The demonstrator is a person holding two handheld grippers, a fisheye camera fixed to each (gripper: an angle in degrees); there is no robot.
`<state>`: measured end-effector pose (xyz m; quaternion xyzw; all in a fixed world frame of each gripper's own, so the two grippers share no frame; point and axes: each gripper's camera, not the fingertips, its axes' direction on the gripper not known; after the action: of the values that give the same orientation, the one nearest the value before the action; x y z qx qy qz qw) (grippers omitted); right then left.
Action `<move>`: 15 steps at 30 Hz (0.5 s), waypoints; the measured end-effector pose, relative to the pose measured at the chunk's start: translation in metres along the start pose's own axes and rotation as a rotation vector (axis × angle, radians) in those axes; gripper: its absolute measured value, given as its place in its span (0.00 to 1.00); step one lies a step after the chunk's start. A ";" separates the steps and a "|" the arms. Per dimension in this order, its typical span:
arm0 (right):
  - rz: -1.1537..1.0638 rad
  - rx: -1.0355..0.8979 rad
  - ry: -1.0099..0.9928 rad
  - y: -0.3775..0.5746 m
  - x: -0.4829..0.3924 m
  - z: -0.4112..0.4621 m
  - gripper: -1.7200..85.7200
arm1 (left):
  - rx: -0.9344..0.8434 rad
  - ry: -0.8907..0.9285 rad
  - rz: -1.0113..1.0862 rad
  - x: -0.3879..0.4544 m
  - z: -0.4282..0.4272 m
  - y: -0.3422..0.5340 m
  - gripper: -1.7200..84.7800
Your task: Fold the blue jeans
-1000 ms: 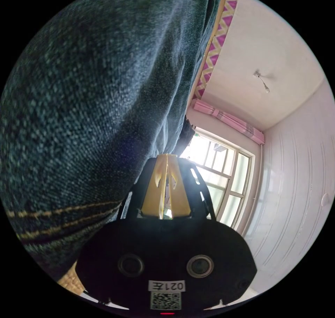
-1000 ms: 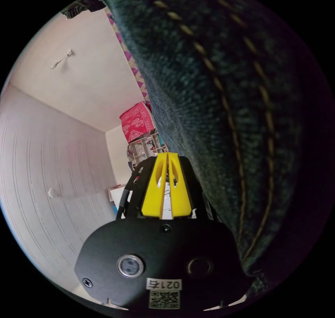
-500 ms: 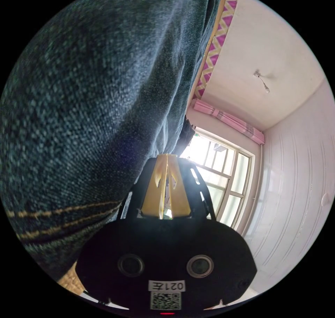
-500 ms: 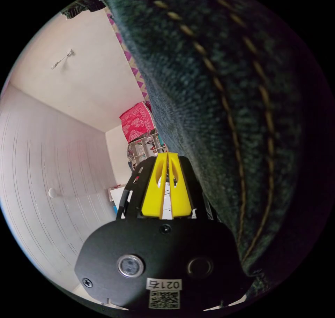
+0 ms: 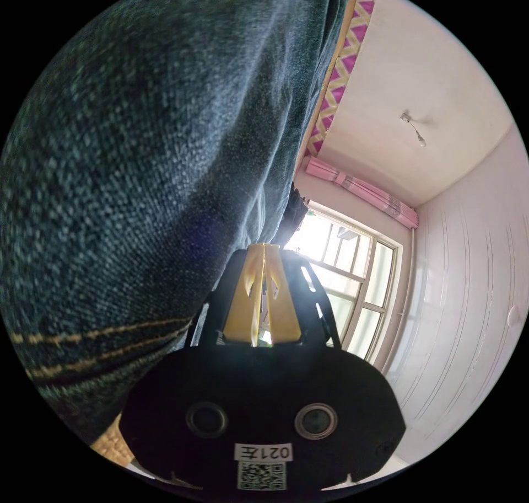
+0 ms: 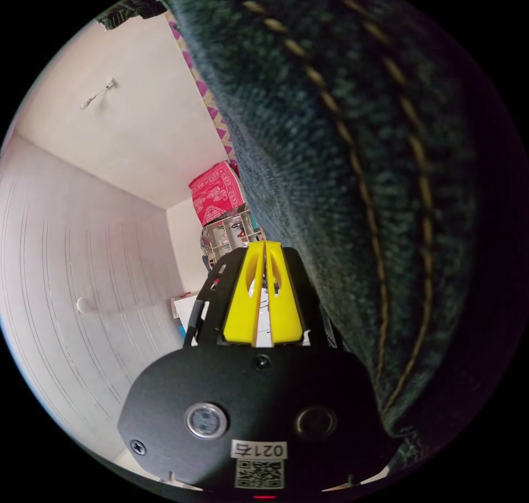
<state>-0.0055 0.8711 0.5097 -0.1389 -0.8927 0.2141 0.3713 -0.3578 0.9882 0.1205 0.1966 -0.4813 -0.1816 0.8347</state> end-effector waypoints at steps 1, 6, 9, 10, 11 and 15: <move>0.000 0.000 0.000 -0.002 -0.006 0.002 0.01 | 0.000 0.000 0.000 0.003 0.002 0.000 0.01; -0.002 -0.001 0.000 -0.013 -0.034 0.013 0.01 | 0.000 0.001 0.001 0.016 0.009 -0.001 0.01; -0.002 -0.001 0.000 -0.021 -0.053 0.020 0.01 | 0.000 0.001 0.001 0.025 0.013 -0.002 0.01; -0.003 -0.001 0.000 -0.024 -0.061 0.023 0.01 | 0.000 0.002 0.002 0.029 0.015 -0.002 0.01; -0.003 -0.001 0.000 -0.027 -0.069 0.026 0.01 | 0.000 0.002 0.002 0.031 0.016 -0.002 0.01; 0.002 0.000 -0.001 -0.037 -0.094 0.036 0.01 | -0.001 0.002 0.005 0.045 0.023 -0.001 0.01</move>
<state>0.0297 0.7901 0.4478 -0.1397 -0.8928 0.2145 0.3707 -0.3572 0.9618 0.1633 0.1952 -0.4807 -0.1797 0.8358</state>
